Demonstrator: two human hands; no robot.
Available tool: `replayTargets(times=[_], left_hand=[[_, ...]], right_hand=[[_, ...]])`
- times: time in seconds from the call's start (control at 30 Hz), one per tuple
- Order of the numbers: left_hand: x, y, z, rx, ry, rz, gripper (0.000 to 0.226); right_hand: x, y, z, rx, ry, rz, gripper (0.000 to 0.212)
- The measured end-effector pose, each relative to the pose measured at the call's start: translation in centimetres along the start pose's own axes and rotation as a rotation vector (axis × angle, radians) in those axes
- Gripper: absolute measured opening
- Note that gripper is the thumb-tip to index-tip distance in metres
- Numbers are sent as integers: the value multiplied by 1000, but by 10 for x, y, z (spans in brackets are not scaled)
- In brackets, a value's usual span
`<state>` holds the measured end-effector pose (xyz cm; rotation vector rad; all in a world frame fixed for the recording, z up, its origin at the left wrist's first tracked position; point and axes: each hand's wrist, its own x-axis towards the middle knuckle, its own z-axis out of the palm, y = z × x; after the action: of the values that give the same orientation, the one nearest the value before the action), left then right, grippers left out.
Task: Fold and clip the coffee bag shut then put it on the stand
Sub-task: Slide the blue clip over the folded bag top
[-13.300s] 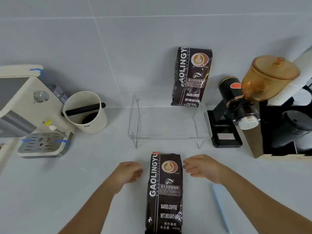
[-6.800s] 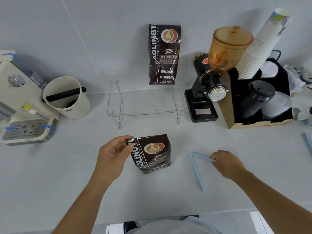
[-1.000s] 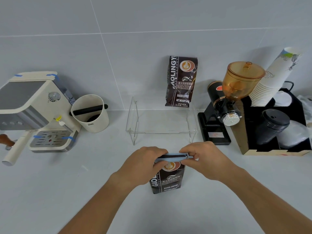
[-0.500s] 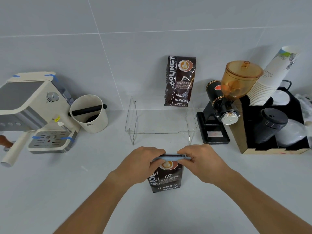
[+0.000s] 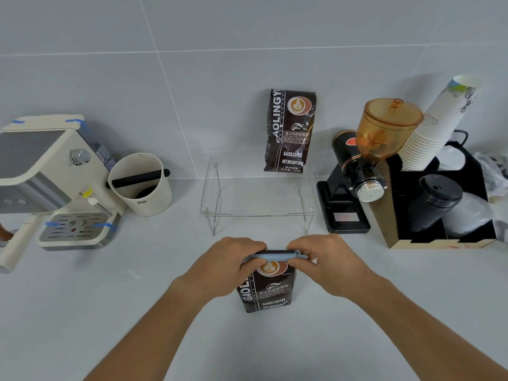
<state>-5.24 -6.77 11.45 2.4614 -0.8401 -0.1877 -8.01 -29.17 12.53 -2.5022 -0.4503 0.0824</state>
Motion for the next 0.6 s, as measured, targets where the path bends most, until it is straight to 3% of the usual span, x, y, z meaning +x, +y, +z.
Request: replayTargets(times=[0.43, 0.6], left_hand=[[0, -1, 2, 48, 18, 17, 16], [2, 0, 1, 35, 11, -9, 17]], right_hand=[[-5, 2, 9, -9, 75, -42, 9], [-4, 3, 6, 47, 112, 33, 12]])
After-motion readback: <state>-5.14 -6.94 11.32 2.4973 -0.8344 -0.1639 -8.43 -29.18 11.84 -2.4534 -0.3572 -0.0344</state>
